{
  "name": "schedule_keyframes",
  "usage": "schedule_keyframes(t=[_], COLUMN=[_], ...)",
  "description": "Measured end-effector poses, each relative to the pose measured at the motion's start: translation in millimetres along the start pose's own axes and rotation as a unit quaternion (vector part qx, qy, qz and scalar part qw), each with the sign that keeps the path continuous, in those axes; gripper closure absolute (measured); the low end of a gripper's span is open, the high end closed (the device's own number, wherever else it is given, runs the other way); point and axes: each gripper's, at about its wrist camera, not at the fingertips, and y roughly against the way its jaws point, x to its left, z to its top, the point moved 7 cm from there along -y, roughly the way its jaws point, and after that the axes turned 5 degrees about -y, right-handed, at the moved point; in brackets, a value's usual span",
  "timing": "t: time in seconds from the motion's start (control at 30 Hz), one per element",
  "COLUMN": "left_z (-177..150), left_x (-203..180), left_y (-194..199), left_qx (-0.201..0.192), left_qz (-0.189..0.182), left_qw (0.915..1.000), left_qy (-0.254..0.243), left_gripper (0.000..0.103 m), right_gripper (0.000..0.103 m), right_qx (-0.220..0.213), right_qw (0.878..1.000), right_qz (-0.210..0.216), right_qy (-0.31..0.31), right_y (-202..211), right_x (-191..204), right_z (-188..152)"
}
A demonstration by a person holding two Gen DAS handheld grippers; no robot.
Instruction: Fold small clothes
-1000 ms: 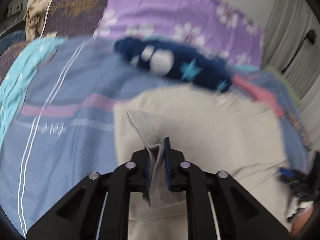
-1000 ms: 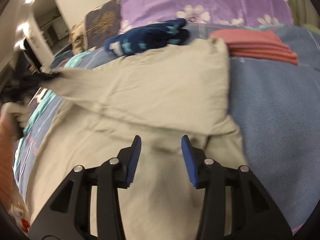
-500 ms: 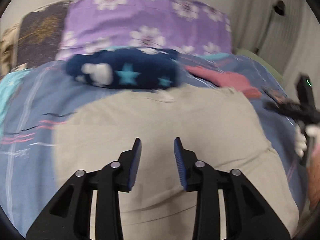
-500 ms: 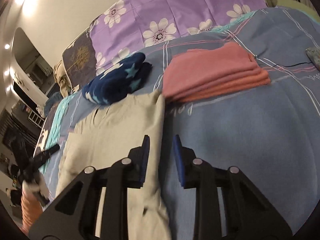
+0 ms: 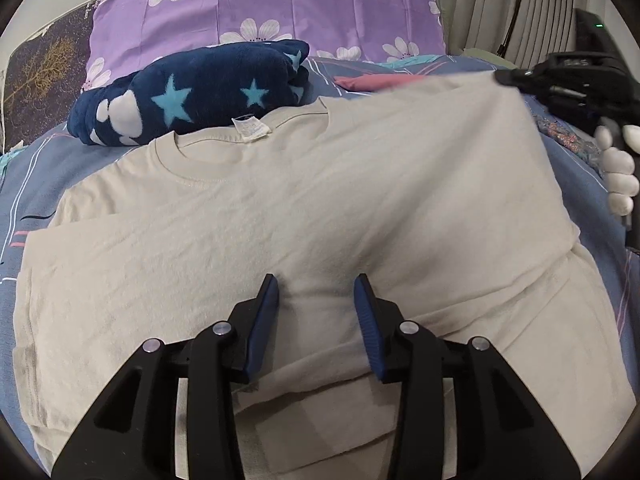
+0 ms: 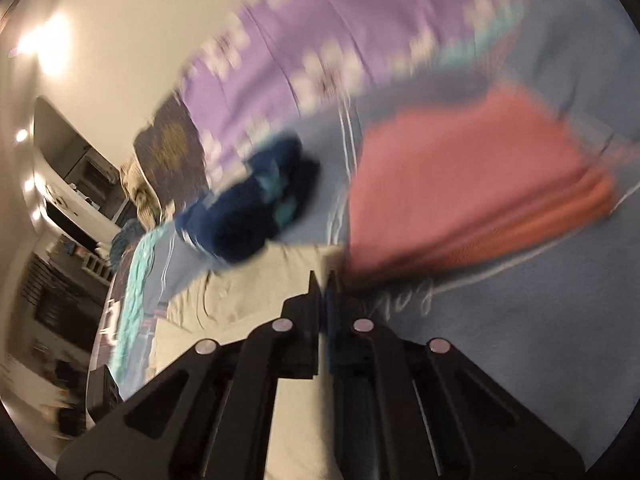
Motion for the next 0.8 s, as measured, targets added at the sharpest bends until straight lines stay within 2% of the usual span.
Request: schedule_keyframes(t=[0.07,0.13,0.2,0.23,0.33,0.47,0.57,0.6,0.67,0.7,0.77,0.8], left_z=[2,10,9,8,8,8,10,13,24,33,47,54], left_x=[-2,-4,-4,-3,-2,-2,-2,-3,-12,-26,-53,-68], left_y=[-2,-12,-11,-11,-10,-11,-10,-9,-4,0,1,-1], left_qx=[0.001,0.001,0.000,0.000,0.001,0.001,0.005,0.008,0.003,-0.006,-0.008,-0.005], left_qz=[0.003,0.004,0.006,0.006,0.007,0.005,0.010,0.008,-0.031,-0.074,-0.131,-0.144], left_qw=[1.0000,1.0000,1.0000,1.0000,1.0000,1.0000,0.9999,0.9998,0.9986,0.9960,0.9903,0.9889], left_qy=[-0.002,-0.002,-0.003,-0.003,-0.003,-0.002,0.000,0.015,0.043,0.050,0.046,0.035], left_gripper=[0.062,0.062,0.061,0.061,0.061,0.061,0.061,0.061,0.061,0.062,0.063,0.063], right_gripper=[0.101,0.101,0.100,0.097,0.094,0.079,0.079,0.079,0.079,0.079,0.075,0.074], right_qx=[-0.001,0.020,0.022,0.007,-0.001,0.048,0.101,0.113,0.131,0.134,0.129,0.129], right_qw=[0.999,0.998,0.998,0.998,0.999,0.998,0.992,0.991,0.987,0.986,0.986,0.986], right_qz=[-0.051,-0.061,-0.046,-0.051,-0.029,0.007,0.013,0.014,0.016,0.017,0.016,0.018], right_qy=[0.009,-0.004,-0.026,-0.038,-0.030,0.048,0.072,0.076,0.091,0.100,0.108,0.105], right_y=[-3,-16,-20,-12,7,43,52,53,54,55,53,52], right_x=[-14,-30,-40,-45,-39,-20,-20,-19,-16,-14,-12,-13], right_z=[-3,-9,-11,-10,-15,-62,-108,-119,-139,-148,-153,-153])
